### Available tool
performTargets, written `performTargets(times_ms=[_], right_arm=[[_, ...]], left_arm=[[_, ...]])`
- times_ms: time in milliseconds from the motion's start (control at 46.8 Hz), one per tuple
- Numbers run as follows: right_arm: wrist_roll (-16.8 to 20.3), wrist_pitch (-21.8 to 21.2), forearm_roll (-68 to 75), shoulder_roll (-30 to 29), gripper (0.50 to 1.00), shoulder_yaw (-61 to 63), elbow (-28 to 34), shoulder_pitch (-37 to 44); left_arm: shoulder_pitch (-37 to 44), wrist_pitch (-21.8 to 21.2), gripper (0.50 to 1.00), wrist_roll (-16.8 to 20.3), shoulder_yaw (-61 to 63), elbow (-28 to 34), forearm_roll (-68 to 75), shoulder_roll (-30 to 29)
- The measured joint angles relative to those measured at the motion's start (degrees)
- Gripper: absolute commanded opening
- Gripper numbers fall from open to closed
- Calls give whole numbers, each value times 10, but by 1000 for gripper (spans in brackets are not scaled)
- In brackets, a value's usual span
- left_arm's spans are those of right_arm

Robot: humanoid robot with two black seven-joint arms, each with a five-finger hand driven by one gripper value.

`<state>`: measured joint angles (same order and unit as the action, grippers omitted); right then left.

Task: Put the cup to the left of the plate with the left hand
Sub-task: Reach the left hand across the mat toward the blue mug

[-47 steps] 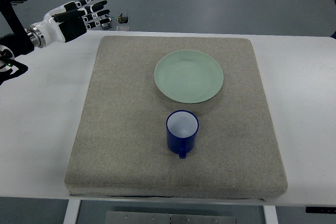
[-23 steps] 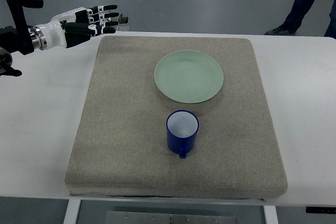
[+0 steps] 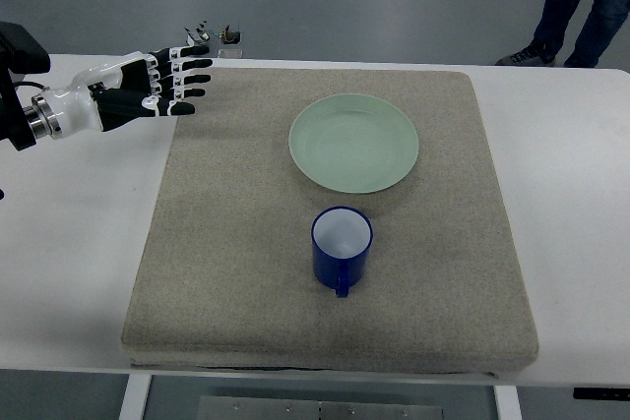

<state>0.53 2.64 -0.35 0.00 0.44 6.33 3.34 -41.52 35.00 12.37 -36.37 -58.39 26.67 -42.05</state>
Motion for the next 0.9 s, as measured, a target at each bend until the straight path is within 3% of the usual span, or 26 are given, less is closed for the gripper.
performTargets(times_ms=[107,385,577,897], right_arm=[[0,0,0,0,934,0,0,0],[0,0,0,0,934,0,0,0],[0,0,0,0,934,0,0,0],[0,0,0,0,934,0,0,0]], left_arm=[[24,0,996,20,-10,-9,40,-1],[67,0,996,116,-9,-81,176,-2],[77,0,996,123,-3,-109,218,13],[96,0,996,122,0,-107,255,89]])
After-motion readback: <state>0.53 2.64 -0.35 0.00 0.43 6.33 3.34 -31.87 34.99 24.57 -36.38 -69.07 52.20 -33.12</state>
